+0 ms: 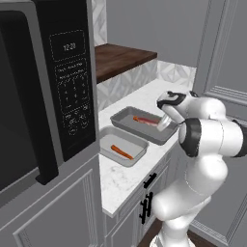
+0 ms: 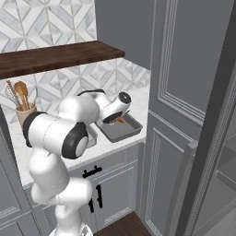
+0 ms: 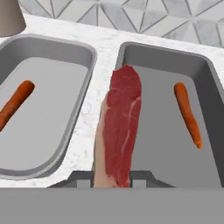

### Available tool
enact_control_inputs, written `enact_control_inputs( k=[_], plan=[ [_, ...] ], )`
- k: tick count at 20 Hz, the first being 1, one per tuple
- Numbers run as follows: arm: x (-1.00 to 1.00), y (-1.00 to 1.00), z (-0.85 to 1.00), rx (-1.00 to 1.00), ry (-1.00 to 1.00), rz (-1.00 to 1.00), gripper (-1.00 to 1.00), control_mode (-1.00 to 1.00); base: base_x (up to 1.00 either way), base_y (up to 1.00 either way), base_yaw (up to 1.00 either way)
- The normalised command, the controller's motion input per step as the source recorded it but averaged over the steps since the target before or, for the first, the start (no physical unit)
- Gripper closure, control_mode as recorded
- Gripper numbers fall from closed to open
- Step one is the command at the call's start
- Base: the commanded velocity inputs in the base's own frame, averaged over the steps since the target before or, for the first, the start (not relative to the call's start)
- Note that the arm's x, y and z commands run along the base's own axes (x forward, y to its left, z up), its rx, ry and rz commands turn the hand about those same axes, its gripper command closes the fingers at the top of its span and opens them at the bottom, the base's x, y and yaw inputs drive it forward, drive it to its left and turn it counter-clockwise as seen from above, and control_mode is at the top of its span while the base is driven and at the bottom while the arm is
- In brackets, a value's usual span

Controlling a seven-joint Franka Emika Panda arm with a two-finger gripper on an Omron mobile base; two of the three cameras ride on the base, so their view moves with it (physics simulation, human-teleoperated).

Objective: Place one carrot and one steak in each tupperware on the nearby counter, to pack two identical lunches.

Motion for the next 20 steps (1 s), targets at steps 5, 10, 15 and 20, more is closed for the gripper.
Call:
enact_control_inputs(
  k=[5,10,15,20],
  plan=[
    [0.39,-0.16,-0.36,-0.02,0.0,-0.02,1.0,-1.0,0.0,0.0,0.0],
    [0.34,-0.04,-0.17,-0.01,0.0,0.0,1.0,-1.0,0.0,0.0,0.0],
    [0.34,-0.06,-0.02,0.0,0.0,0.0,-1.0,-1.0,0.0,0.0,0.0],
    [0.63,-0.27,-0.07,0.0,0.03,0.0,-1.0,-1.0,0.0,0.0,0.0]
  ],
)
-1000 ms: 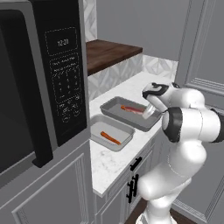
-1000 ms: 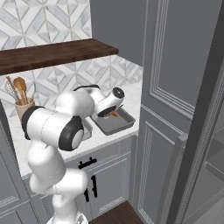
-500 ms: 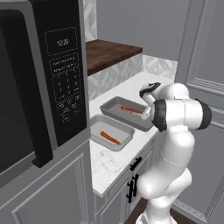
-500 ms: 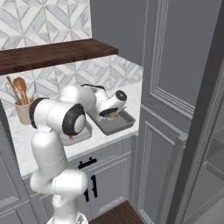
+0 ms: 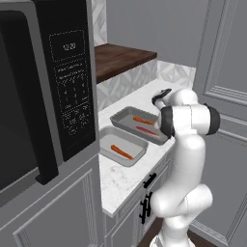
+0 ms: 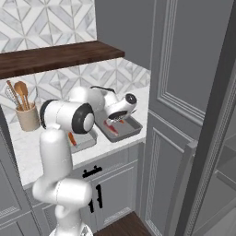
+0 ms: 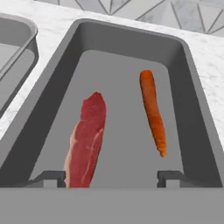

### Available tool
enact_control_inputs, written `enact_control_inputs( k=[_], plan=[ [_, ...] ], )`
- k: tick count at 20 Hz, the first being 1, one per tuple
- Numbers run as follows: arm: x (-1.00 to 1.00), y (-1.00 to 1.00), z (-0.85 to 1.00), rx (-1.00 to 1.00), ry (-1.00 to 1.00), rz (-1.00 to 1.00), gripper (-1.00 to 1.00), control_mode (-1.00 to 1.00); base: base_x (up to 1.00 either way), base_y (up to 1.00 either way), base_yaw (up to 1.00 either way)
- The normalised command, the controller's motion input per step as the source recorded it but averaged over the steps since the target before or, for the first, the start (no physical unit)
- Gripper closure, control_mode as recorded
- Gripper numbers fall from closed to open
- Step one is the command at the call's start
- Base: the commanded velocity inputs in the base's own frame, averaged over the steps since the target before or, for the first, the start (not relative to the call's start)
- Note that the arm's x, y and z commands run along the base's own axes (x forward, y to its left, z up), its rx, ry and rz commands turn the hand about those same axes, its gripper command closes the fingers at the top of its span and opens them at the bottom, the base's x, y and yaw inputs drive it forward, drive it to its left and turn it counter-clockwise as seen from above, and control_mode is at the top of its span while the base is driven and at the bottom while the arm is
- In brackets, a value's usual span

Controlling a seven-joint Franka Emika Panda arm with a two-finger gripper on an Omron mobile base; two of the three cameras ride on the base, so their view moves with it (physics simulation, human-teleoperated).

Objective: Place one carrot and one steak in each tupperware on the nearby counter, to pack two identical lunches.

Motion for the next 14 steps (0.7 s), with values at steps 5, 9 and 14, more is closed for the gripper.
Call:
enact_control_inputs(
  k=[5,9,14],
  plan=[
    [-0.23,0.0,0.31,0.0,-0.02,0.0,-1.0,-1.0,0.0,0.0,0.0],
    [-0.66,0.17,0.41,0.17,0.05,-0.24,-1.0,-1.0,0.0,0.0,0.0],
    [-0.86,0.59,0.35,0.04,0.09,-0.18,-1.0,-1.0,0.0,0.0,0.0]
  ],
)
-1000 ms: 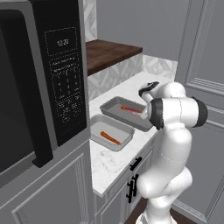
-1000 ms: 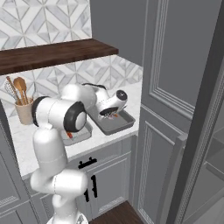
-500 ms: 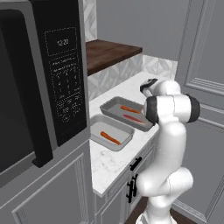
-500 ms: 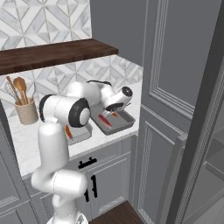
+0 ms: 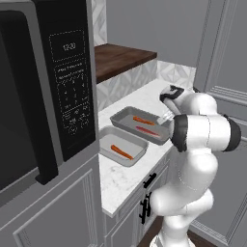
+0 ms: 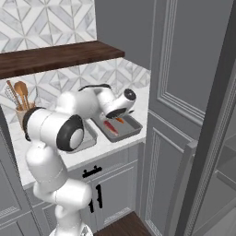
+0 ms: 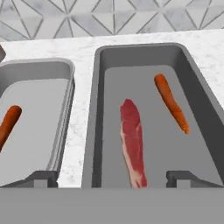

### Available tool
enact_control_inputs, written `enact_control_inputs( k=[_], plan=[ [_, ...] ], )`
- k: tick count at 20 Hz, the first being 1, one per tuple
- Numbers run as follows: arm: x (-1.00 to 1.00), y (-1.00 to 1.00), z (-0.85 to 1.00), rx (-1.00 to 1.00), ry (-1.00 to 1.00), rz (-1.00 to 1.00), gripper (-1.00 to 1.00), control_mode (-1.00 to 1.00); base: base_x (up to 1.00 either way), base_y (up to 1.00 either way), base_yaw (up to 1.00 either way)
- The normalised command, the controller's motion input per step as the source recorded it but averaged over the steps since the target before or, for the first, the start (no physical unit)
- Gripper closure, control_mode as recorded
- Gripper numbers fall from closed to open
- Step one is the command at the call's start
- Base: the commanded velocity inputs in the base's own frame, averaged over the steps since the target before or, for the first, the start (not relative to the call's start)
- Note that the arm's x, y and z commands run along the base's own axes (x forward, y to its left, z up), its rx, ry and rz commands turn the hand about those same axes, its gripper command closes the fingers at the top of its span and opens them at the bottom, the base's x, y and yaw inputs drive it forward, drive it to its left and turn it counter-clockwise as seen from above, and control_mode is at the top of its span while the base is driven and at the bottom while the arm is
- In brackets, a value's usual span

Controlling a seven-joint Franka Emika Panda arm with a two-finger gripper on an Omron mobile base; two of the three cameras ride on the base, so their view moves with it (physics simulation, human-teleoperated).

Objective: Place one carrot and one steak in each tupperware on the nearby counter, to pack two identical lunches.

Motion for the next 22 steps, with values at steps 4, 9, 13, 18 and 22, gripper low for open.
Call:
enact_control_inputs(
  k=[4,9,13,18,22],
  plan=[
    [-0.82,0.83,0.44,-0.01,0.06,0.0,-1.0,-1.0,0.0,0.0,0.0],
    [-0.98,0.34,0.59,0.0,0.03,-0.04,-1.0,-1.0,0.0,0.0,0.0],
    [-1.0,0.0,0.92,0.0,0.07,-0.04,-1.0,-1.0,0.0,0.0,0.0],
    [-1.0,0.0,0.88,0.0,0.07,-0.15,-1.0,-1.0,0.0,0.0,0.0],
    [-1.0,0.02,0.28,-0.1,0.02,-0.18,-1.0,-1.0,0.0,0.0,0.0]
  ],
)
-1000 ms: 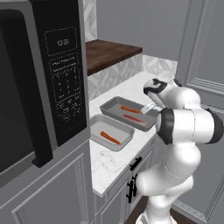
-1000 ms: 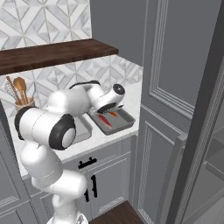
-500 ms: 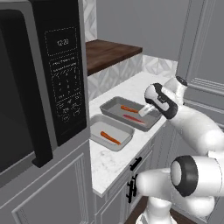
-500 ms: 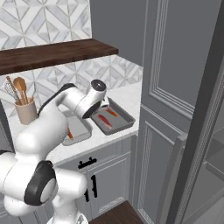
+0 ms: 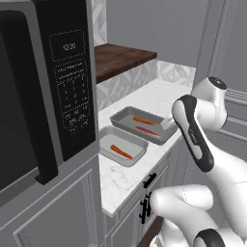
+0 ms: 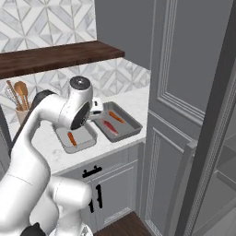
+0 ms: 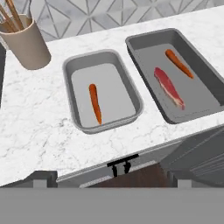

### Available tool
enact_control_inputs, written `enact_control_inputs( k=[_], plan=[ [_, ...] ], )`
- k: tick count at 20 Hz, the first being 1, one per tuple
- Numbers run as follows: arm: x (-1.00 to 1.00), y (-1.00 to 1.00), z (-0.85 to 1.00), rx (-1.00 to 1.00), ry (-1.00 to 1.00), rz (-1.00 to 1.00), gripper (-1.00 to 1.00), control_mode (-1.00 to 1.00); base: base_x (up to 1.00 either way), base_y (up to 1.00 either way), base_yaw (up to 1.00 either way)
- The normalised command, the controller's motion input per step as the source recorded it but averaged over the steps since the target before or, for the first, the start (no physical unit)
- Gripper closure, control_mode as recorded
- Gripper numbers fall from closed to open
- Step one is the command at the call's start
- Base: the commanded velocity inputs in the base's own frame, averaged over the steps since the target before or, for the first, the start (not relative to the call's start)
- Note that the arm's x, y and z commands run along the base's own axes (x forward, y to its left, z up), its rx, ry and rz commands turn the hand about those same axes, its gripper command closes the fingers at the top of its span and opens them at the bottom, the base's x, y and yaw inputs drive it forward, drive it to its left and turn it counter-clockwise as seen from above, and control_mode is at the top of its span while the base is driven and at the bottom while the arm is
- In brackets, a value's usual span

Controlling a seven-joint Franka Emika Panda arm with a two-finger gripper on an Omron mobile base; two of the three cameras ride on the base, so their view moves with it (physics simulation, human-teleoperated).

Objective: Place one carrot and one steak in each tupperware on the nearby counter, to pack two identical lunches.

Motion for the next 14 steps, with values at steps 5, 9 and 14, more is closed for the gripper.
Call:
enact_control_inputs(
  k=[5,9,14],
  plan=[
    [-1.0,0.05,0.0,-0.05,0.01,-0.23,-1.0,-1.0,0.0,0.0,0.0],
    [-1.0,0.0,0.18,0.02,0.01,-0.17,-1.0,-1.0,0.0,0.0,0.0],
    [-1.0,0.0,0.63,0.18,0.1,-0.14,-1.0,-1.0,0.0,0.0,0.0]
  ],
)
